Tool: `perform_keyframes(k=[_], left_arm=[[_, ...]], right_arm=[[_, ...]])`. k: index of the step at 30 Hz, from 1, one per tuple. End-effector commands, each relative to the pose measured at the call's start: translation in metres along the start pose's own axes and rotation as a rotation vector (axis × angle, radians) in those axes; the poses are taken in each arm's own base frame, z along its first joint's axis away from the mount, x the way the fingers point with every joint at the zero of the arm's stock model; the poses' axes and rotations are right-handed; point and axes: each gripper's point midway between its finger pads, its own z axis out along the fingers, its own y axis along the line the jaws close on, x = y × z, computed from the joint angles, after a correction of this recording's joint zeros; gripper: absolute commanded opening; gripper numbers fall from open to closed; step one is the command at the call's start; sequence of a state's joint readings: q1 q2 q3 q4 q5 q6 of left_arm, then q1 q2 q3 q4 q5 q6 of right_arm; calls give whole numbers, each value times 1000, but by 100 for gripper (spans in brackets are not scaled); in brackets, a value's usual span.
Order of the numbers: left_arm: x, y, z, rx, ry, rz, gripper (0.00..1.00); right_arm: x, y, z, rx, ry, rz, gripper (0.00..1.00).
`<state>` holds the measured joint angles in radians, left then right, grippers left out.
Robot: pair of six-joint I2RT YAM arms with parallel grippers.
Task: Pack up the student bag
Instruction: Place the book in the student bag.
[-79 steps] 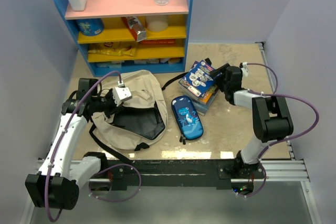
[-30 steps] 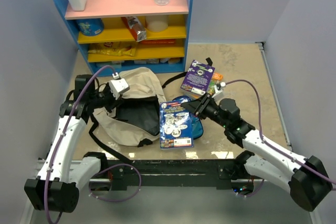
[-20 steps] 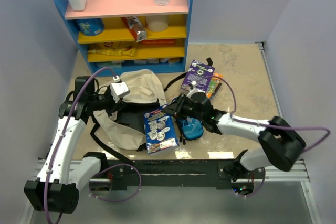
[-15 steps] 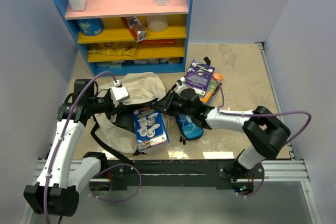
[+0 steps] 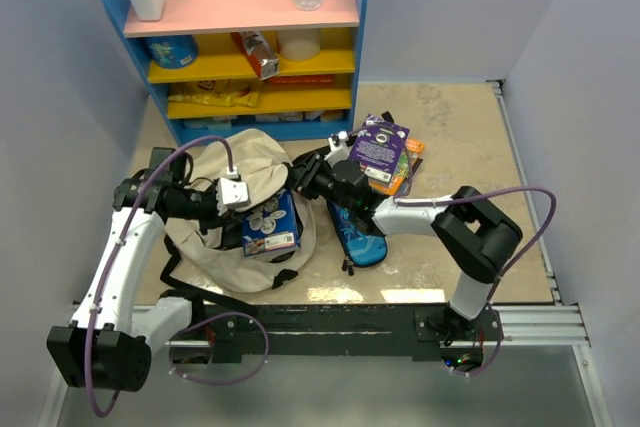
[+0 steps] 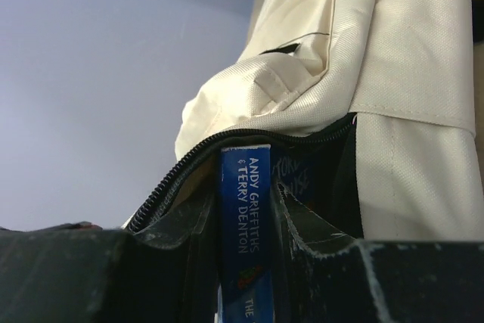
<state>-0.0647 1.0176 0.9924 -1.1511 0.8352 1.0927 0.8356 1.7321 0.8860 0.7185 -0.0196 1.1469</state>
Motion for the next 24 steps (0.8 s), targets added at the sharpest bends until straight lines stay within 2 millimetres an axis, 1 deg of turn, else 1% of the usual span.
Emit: perform_keyframes(k=[1,4,6,8,10,12,14,15,16,18,19,20,21,24], left_arm=[[-20,-30,-6,112,-89,31,0],[-20,-30,-6,113,-86,38,0],[-18,-30,-5,115,-83,39,0],[-18,-30,-4,120,-86,41,0],[-18,-30,-4,122,-88,37,0],[-19,-30,-4,122,-91,40,0],[-19,-29,-4,122,-90,42,0],[-19,-29,-4,122,-88,42,0],[-20,-29,-5,118,-91,45,0],[-19,-29,-4,121,-88,42,0],[-18,-29,-4,121,-84,43,0],[-17,-29,-4,121,-83,39,0],[-17,-29,-4,118,-80,43,0],[-15,-31,-4,122,-77,42,0]], right_arm=[[-85,77,12,-312,-277,164,0],[-78,93,18,-397,-222,227,0],[-78,102,13,-471,-208,317,0],[-82,104,5,-534,-214,386,0],[-91,111,-1,-559,-234,392,0],[-98,116,-3,-549,-253,365,0],[-106,128,-7,-551,-273,335,0],[-110,130,-8,-550,-283,331,0],[-114,130,-9,-547,-300,334,0],[-115,130,-10,-545,-312,343,0],[-115,125,-11,-537,-316,355,0],[-119,121,-13,-534,-341,386,0],[-118,113,-14,-522,-346,404,0],[-130,113,-23,-554,-392,451,0]])
